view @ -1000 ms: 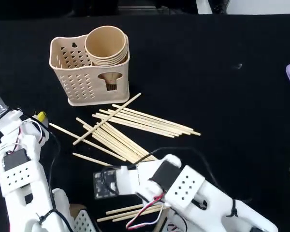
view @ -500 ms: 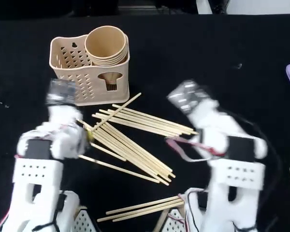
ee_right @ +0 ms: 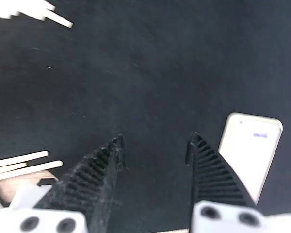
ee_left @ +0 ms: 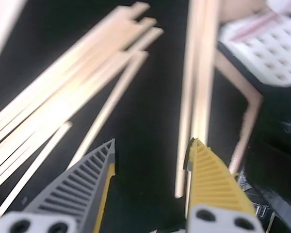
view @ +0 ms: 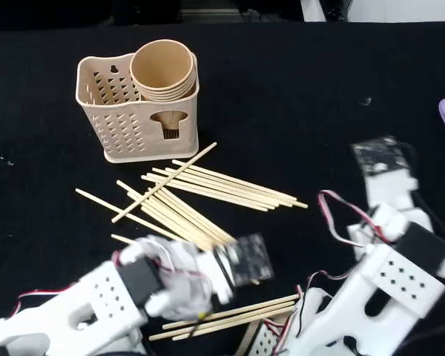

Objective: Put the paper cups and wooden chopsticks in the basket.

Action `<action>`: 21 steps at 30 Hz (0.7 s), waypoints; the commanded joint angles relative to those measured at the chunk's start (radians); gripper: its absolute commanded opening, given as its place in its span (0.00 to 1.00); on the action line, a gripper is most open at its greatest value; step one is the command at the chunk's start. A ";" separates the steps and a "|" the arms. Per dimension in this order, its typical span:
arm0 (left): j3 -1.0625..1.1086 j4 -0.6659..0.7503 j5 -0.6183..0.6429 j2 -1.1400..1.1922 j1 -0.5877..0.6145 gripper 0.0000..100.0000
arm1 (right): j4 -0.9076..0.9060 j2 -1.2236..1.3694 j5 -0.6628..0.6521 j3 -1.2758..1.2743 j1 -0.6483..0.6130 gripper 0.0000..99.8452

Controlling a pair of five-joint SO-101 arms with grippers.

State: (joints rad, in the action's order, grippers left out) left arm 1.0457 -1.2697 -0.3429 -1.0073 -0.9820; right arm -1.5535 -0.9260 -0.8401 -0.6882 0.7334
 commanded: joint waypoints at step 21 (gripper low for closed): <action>0.074 0.534 0.077 0.551 -0.102 0.26 | 0.021 0.467 -0.011 0.311 0.198 0.21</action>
State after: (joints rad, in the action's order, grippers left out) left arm 1.1423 -0.7495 -0.2647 -0.4718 -1.0971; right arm -1.5090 -0.5102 -0.8401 -0.4611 0.9099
